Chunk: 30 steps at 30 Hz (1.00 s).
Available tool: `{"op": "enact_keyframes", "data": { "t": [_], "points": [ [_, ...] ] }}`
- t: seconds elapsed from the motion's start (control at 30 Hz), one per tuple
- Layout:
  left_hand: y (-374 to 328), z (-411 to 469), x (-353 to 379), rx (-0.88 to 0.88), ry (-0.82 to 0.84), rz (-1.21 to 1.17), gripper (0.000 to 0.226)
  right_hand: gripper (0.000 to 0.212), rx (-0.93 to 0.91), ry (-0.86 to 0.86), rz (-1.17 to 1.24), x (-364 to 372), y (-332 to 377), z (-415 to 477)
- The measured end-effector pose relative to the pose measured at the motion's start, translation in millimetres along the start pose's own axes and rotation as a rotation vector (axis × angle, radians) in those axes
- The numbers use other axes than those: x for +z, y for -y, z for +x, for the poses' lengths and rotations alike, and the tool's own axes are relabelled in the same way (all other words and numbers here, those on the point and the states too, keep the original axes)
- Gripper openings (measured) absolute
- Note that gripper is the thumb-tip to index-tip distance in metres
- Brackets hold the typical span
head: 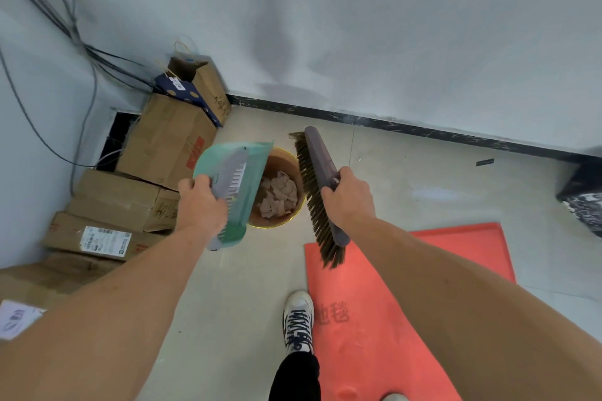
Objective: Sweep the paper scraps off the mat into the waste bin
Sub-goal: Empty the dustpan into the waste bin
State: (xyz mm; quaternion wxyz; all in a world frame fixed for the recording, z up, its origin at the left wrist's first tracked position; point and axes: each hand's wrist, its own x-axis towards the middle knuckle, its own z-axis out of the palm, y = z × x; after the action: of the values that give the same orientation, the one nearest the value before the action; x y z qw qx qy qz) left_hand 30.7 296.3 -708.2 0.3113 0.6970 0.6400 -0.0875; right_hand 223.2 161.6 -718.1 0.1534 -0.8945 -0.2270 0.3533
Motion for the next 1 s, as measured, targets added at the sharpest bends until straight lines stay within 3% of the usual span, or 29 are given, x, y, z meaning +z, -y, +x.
{"op": "enact_keyframes", "data": {
  "t": [0.37,0.57,0.73,0.87,1.0],
  "points": [
    [-68.4,-60.6,-96.9,0.322,-0.1,0.142,0.051,0.016,-0.116,-0.113,0.046,-130.4,23.5,-60.9],
    [-128.0,-101.5,-162.8,0.42,-0.168,0.071,0.031,0.019,-0.192,-0.201,0.047,-212.3,37.3,-98.4],
    [-175.3,-143.5,-223.4,0.569,-0.192,0.043,0.029,0.023,-0.271,-0.312,0.038,-283.6,47.9,-133.8],
    [-208.8,-174.3,-269.8,0.674,-0.117,0.01,0.023,0.048,-0.423,-0.322,-0.012,-332.8,63.6,-161.2],
    [-244.2,-193.3,-312.8,0.808,-0.057,0.058,0.023,0.033,-0.508,-0.334,-0.098,-365.9,87.6,-177.3]
  ]
}}
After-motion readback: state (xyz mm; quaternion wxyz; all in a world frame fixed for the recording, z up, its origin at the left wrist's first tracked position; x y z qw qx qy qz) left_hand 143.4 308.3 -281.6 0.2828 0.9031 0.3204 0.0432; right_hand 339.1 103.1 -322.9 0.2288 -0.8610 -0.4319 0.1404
